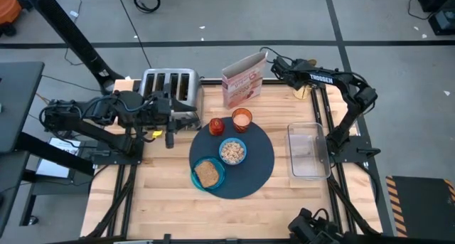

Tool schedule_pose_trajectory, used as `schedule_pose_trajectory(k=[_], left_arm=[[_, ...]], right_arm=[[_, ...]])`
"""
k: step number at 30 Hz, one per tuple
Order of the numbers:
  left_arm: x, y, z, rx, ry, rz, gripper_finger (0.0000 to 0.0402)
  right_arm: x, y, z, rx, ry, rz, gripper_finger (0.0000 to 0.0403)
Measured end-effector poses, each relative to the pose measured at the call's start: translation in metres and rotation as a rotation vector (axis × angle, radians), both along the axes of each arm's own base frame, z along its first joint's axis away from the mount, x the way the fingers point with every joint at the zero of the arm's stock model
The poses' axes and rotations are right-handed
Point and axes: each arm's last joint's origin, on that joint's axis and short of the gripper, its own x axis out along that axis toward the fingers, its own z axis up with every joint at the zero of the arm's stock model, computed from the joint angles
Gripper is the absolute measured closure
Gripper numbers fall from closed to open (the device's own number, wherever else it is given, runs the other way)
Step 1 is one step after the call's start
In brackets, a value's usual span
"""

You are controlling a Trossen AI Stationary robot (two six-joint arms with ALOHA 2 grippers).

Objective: Arrange a breakfast setting
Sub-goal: Put the gold spoon on the blue table mat to the right of the blue bowl

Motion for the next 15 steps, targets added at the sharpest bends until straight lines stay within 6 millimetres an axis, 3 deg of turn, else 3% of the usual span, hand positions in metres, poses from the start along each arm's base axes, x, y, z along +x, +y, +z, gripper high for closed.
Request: schedule_pose_trajectory(k=[4,9,15], left_arm=[[-0.005,0.001,0.0,-0.004,0.007,0.001,0.0255],[-0.018,0.003,0.0,-0.001,0.044,0.002,0.0255],[-0.056,0.009,-0.008,-0.033,0.186,0.001,0.0255]], right_arm=[[-0.001,0.004,0.002,0.013,-0.015,-0.019,0.0396],[-0.012,0.012,0.019,0.007,-0.023,-0.034,0.0375],[-0.02,0.009,0.035,-0.066,-0.126,-0.063,0.0324]])
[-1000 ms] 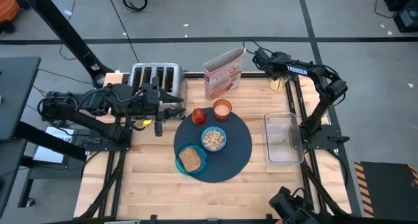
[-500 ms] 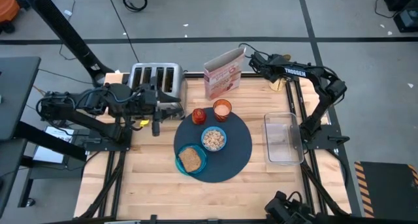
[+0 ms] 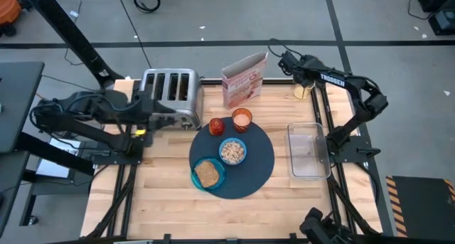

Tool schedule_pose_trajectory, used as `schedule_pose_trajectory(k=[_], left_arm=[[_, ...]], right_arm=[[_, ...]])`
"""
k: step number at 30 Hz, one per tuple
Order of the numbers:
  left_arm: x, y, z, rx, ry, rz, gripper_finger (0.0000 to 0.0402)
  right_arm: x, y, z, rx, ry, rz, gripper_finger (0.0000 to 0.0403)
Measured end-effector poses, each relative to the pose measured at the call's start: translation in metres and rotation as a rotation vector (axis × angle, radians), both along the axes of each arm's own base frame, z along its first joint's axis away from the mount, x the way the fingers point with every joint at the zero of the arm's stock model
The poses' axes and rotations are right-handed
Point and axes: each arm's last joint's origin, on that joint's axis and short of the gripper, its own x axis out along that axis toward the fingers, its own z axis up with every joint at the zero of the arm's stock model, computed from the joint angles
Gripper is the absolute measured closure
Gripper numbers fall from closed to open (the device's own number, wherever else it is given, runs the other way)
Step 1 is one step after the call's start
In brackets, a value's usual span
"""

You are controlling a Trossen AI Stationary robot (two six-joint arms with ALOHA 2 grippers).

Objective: Arrange a breakfast setting
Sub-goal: Put the gold spoon on the blue table mat to the right of the blue bowl

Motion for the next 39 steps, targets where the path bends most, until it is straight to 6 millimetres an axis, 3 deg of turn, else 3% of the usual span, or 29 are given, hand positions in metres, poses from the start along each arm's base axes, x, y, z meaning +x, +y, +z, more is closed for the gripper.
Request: schedule_pose_trajectory(k=[5,11,19,27,39], left_arm=[[-0.022,0.001,-0.005,-0.054,0.073,-0.072,0.0255],[-0.029,0.001,-0.013,-0.082,0.168,-0.086,0.0255],[-0.04,0.003,-0.011,-0.081,0.151,-0.099,0.0255],[-0.04,0.003,-0.011,-0.063,0.154,-0.107,0.0255],[-0.039,0.003,-0.011,-0.027,0.156,-0.124,0.0255]], right_arm=[[0.001,-0.003,-0.006,-0.004,0.025,-0.015,0.0277],[0.003,-0.011,-0.016,-0.019,0.059,-0.038,0.0245],[0.001,-0.021,-0.025,-0.018,0.104,-0.044,0.0257],[0.006,-0.028,-0.039,-0.013,0.134,-0.033,0.0262],[0.002,-0.034,-0.038,-0.04,0.123,-0.057,0.0297]])
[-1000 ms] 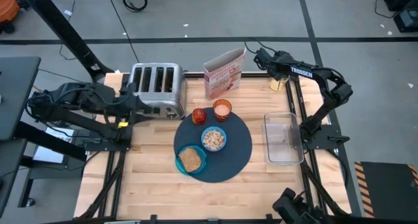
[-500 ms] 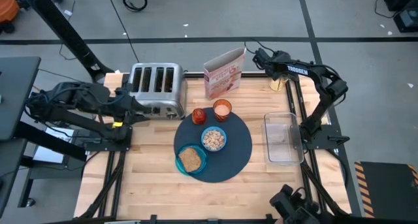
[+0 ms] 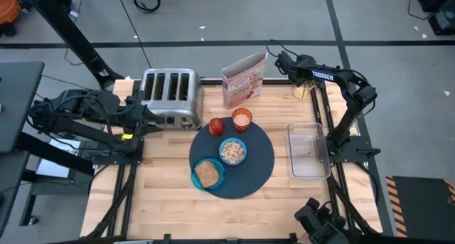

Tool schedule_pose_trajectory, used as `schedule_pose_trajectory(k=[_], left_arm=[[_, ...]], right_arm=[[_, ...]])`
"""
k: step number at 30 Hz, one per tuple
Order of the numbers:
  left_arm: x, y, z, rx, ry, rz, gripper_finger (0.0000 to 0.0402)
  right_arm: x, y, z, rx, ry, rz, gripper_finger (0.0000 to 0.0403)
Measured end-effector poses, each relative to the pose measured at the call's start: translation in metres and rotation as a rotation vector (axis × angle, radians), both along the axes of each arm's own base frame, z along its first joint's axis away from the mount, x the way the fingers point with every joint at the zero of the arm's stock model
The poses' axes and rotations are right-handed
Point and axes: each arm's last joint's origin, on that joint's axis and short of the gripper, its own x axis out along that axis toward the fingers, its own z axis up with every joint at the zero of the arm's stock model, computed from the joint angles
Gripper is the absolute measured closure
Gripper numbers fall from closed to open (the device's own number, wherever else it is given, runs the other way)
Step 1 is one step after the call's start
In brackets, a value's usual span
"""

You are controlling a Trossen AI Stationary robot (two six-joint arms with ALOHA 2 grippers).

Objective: Arrange a breakfast setting
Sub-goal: Put the gold spoon on the blue table mat to the right of the blue bowl

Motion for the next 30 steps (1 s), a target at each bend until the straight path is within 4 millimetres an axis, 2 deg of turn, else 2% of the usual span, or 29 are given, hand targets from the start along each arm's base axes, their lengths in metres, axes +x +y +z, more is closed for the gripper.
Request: schedule_pose_trajectory(k=[12,23,30], left_arm=[[0.0,0.0,0.0,0.002,-0.001,-0.001,0.0255],[0.0,0.0,0.0,0.027,-0.001,-0.015,0.0255],[0.0,0.0,0.0,0.023,-0.002,-0.013,0.0255]], right_arm=[[0.0,0.0,0.0,0.002,0.004,0.002,0.0381],[0.004,0.005,0.001,0.02,0.04,0.031,0.0384],[0.011,0.018,0.015,-0.024,0.056,0.066,0.0386]])
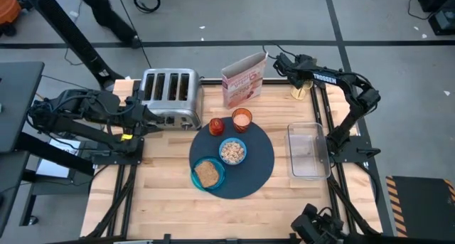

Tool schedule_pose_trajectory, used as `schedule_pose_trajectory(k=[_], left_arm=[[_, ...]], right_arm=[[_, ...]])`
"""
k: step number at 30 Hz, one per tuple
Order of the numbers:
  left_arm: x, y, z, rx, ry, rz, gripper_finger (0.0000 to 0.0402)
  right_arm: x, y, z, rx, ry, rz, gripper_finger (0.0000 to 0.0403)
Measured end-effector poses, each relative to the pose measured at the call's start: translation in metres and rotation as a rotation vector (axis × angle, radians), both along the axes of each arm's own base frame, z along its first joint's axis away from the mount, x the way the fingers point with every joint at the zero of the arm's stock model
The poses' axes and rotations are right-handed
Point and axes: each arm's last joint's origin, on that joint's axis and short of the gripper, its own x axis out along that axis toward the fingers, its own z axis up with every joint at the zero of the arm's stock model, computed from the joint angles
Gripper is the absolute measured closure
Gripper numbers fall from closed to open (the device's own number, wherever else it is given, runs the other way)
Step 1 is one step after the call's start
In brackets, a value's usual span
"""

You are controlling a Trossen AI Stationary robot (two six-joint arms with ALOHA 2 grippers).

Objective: Arrange a breakfast setting
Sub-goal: Put the gold spoon on the blue table mat to the right of the blue bowl

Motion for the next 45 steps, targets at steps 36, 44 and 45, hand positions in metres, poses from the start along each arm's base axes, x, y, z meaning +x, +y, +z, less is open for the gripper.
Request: schedule_pose_trajectory(k=[36,44,45], left_arm=[[-0.003,0.004,-0.004,-0.028,0.037,0.145,0.0255],[-0.001,0.003,-0.002,-0.112,0.003,0.191,0.0255],[-0.001,0.003,-0.002,-0.124,-0.001,0.197,0.0255]], right_arm=[[-0.008,0.123,0.141,-0.377,-0.078,0.389,0.0387],[-0.016,0.147,0.185,-0.287,-0.416,0.561,0.0387],[-0.017,0.149,0.188,-0.26,-0.442,0.571,0.0387]])
